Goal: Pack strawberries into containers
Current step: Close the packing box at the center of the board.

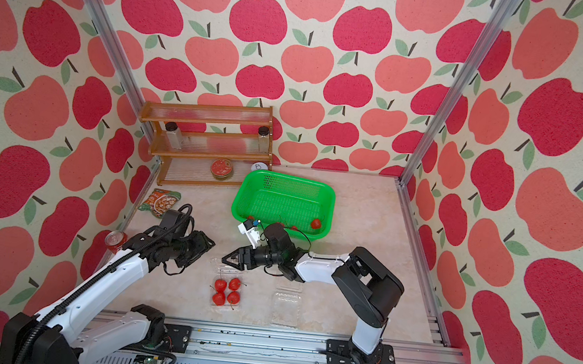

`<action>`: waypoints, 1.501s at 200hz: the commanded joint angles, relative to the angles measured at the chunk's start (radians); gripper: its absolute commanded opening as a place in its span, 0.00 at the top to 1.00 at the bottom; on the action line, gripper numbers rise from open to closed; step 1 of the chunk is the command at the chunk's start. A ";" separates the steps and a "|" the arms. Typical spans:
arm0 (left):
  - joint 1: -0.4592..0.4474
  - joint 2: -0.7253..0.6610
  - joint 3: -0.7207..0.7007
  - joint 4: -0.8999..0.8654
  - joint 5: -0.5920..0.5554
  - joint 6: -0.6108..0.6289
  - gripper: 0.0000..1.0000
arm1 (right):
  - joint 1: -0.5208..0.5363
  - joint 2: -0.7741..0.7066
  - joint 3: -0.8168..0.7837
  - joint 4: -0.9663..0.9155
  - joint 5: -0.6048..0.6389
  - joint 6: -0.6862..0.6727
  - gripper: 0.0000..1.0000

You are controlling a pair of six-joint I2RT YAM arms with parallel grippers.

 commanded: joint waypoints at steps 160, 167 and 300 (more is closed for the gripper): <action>-0.305 0.014 0.021 -0.131 -0.011 -0.031 0.38 | 0.126 -0.083 0.107 -0.660 -0.031 -0.106 0.39; -0.325 0.017 0.017 -0.133 -0.009 -0.041 0.38 | 0.126 -0.087 0.106 -0.675 -0.026 -0.099 0.39; -0.469 0.109 -0.054 -0.091 -0.001 -0.113 0.39 | 0.136 -0.073 0.194 -0.971 0.100 -0.133 0.41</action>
